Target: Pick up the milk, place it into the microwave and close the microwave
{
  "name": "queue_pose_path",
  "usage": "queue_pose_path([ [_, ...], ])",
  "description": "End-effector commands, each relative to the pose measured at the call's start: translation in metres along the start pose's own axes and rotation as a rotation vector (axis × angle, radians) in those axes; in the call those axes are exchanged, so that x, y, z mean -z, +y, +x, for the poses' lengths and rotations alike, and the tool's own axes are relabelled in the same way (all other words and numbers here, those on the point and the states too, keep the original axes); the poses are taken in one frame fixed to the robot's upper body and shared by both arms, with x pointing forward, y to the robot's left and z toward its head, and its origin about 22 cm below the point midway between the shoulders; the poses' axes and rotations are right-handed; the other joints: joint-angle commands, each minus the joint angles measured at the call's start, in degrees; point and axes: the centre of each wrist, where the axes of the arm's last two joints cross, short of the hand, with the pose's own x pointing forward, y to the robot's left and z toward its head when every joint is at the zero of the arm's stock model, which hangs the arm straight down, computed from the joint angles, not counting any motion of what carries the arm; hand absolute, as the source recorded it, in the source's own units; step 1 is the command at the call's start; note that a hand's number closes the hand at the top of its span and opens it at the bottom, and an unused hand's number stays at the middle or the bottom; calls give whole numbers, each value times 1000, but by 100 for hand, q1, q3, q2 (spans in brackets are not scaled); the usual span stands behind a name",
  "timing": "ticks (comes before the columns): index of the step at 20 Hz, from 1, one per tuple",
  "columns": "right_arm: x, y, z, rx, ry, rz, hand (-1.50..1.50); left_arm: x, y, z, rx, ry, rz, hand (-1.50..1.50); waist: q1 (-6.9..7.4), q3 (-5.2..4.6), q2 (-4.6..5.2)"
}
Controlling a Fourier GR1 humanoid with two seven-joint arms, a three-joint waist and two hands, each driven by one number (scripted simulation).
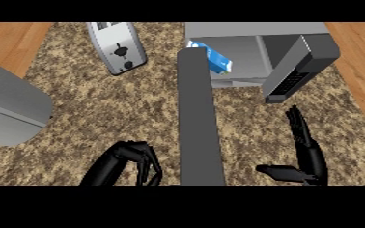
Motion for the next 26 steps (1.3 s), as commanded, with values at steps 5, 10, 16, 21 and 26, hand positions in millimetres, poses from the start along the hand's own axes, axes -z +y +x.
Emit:
queue_pose_path([
  [5, -42, -35, 39, -45, -7, -56, -150, 53, -32, -28, 72, 152, -335, 150, 4, 4, 38],
  [10, -57, -65, 67, -82, -52, -55, -150, 72, -52, -77, 98, 177, -358, 150, 54, 4, 60],
  [16, -54, -74, 76, -7, -123, -6, -150, 90, -87, -98, 91, 158, -458, 150, -155, 0, 110],
  [21, -48, -82, 96, 41, -172, 25, -150, 86, -118, -93, 105, 159, -376, 150, -323, -8, 120],
  [26, -25, -85, 122, -40, -267, 68, -150, 99, -122, -83, 158, 165, -270, 150, -553, -22, 142],
])
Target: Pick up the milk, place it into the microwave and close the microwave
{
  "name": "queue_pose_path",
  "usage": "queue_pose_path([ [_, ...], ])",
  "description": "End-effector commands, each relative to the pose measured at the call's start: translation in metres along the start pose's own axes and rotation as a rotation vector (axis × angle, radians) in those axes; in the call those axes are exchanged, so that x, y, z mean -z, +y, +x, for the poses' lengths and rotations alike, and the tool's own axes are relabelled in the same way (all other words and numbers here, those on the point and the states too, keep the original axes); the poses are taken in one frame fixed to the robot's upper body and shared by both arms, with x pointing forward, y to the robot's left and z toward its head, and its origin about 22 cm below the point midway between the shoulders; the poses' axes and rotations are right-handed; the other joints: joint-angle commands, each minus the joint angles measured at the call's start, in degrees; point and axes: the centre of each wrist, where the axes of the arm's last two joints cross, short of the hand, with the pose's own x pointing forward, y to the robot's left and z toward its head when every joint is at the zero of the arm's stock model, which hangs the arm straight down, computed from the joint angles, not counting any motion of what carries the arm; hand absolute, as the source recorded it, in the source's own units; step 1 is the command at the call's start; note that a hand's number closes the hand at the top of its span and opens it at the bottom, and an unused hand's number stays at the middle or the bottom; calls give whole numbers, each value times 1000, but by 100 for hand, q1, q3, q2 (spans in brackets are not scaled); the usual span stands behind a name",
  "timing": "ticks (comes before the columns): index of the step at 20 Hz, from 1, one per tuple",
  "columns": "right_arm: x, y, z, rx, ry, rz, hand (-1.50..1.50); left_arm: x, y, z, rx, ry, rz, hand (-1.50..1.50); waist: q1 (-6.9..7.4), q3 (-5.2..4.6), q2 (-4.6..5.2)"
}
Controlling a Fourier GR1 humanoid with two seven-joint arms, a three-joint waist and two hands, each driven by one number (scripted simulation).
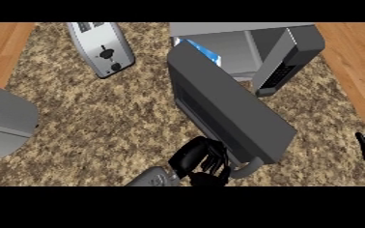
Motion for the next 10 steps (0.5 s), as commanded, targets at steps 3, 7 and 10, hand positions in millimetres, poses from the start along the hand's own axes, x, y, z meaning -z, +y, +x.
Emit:
queue_pose_path([
  [3, 16, -4, 12, 70, -73, 78, -150, 16, -2, 15, 17, -8, 122, 150, -248, -8, 51],
  [7, 33, -4, 25, 74, -102, 125, -150, 21, 4, 25, -53, -79, 228, 150, -415, -38, 101],
  [10, 34, -2, 28, 98, -103, 131, -150, 25, 8, 35, -93, -158, 307, 150, -523, -46, 120],
])
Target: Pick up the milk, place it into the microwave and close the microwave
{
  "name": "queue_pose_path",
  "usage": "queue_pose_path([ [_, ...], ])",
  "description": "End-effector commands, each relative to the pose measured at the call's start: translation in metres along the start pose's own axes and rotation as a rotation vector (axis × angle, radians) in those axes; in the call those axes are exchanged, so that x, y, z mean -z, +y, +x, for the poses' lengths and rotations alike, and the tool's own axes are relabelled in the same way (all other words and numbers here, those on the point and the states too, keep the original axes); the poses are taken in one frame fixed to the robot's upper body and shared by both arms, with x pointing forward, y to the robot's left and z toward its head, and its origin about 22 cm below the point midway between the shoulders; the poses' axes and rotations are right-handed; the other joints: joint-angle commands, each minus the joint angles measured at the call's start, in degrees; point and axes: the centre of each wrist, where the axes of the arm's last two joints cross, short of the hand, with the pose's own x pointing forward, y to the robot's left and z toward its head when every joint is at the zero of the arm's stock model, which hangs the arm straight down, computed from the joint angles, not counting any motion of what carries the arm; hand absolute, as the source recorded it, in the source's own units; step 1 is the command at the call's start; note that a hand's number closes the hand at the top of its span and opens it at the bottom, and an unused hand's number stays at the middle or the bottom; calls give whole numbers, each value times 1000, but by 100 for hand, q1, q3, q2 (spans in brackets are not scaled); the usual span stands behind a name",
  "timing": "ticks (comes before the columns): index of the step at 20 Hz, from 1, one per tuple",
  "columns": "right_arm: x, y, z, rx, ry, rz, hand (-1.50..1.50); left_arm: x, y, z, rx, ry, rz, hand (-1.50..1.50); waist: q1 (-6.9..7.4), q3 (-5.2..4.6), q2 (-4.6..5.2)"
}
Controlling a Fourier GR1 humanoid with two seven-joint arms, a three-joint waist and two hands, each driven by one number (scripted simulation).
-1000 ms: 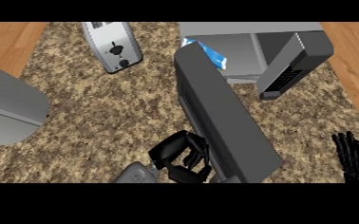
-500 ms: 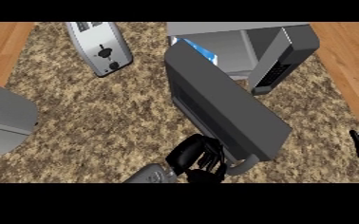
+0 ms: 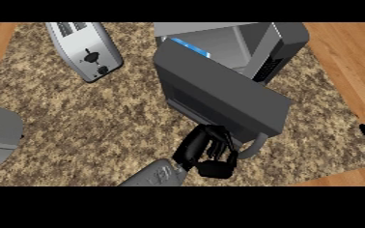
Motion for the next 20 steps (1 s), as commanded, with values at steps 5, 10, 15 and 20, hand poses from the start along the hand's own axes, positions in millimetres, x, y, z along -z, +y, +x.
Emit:
queue_pose_path([
  [5, 19, -3, 13, 46, -34, 82, -150, 28, 15, 29, -121, -124, 173, 150, -312, -16, 114],
  [10, 33, -9, 22, 47, -51, 118, -150, 42, 26, 34, -161, -107, 216, 150, -485, -11, 164],
  [15, 43, -14, 28, 47, -47, 141, -150, 61, 42, 41, -170, -93, 269, 150, -569, 1, 220],
  [20, 52, -27, 36, 18, -51, 149, -150, 75, 56, 47, -188, -102, 305, 150, -650, 6, 269],
])
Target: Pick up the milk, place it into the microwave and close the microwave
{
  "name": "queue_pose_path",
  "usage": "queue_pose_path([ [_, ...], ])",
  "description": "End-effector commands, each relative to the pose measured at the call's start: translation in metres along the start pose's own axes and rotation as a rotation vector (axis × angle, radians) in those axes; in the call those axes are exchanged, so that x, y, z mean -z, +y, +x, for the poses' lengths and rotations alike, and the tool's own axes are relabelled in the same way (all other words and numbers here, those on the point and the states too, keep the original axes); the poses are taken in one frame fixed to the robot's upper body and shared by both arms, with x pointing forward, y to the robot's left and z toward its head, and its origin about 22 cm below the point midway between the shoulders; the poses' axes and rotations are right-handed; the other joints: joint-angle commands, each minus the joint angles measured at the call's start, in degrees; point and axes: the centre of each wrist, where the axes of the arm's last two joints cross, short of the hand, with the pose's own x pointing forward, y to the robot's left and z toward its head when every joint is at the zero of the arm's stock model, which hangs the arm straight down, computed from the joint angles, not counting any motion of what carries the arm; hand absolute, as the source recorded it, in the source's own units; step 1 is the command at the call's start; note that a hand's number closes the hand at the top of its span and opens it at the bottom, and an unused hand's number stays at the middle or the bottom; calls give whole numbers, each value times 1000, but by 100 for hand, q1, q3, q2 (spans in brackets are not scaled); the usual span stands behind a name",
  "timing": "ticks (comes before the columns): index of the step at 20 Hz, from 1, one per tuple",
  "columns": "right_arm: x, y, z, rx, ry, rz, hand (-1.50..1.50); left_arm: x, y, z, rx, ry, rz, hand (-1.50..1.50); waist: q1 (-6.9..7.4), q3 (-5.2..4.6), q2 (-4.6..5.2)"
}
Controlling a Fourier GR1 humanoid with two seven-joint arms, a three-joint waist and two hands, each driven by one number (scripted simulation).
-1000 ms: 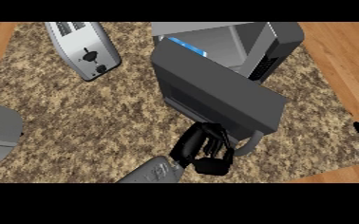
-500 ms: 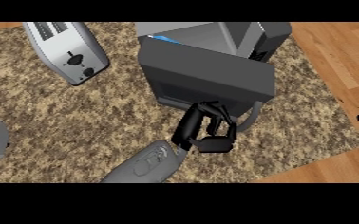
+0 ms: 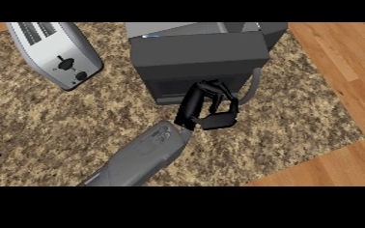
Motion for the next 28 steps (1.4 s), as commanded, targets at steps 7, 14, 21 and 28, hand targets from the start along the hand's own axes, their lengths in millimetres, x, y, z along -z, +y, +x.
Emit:
queue_pose_path([
  [7, 16, -12, 5, 14, -21, 5, -150, 37, 14, 22, -60, -76, 77, 150, -182, 15, 118],
  [14, 27, -22, 13, 1, -28, 24, -150, 46, 18, 26, -80, -112, 101, 150, -263, 19, 134],
  [21, 36, -37, 20, -34, -40, 24, -150, 45, 20, 20, -89, -120, 120, 150, -319, 26, 166],
  [28, 40, -52, 25, -65, -27, 7, -150, 47, 21, 19, -96, -142, 123, 150, -336, 37, 187],
])
